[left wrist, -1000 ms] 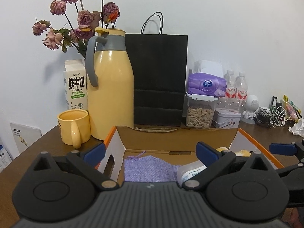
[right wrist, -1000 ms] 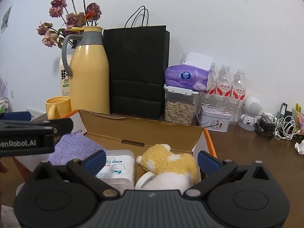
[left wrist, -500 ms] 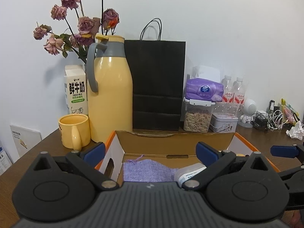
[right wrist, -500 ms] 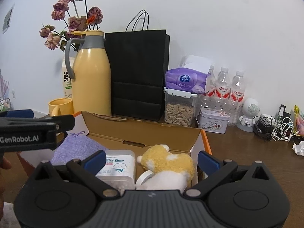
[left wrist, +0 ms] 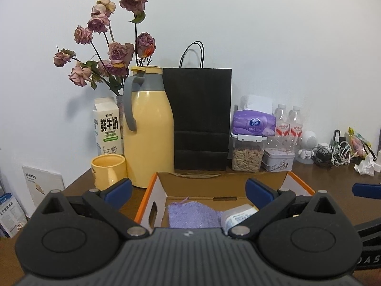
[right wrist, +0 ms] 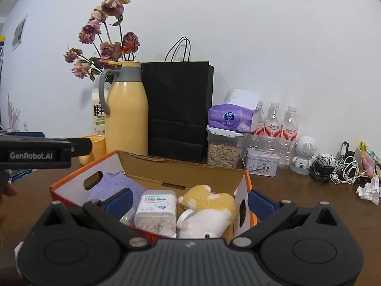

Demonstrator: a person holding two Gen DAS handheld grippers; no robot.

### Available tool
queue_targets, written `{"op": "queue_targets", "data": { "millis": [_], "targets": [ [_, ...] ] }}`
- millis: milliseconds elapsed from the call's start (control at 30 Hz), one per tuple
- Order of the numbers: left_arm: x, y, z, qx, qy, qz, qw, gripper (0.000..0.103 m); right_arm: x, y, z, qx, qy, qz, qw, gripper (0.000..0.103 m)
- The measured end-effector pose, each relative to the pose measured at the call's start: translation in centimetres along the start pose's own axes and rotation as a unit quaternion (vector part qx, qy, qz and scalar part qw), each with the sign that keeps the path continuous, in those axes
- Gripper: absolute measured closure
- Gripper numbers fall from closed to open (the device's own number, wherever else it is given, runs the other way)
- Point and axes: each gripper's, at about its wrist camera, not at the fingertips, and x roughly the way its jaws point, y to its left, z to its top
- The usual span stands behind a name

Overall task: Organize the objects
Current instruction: 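Move both tools back toward the navy zippered case on the table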

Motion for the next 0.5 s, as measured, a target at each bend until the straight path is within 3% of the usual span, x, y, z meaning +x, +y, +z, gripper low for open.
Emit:
{"op": "queue_targets", "data": {
  "millis": [500],
  "targets": [
    [-5.0, 1.0, -3.1, 0.02, 0.058, -0.001, 0.9981, 0.0, -4.4, -0.2, -4.7, 0.0, 0.064, -0.003, 0.998, 0.0]
  ]
}}
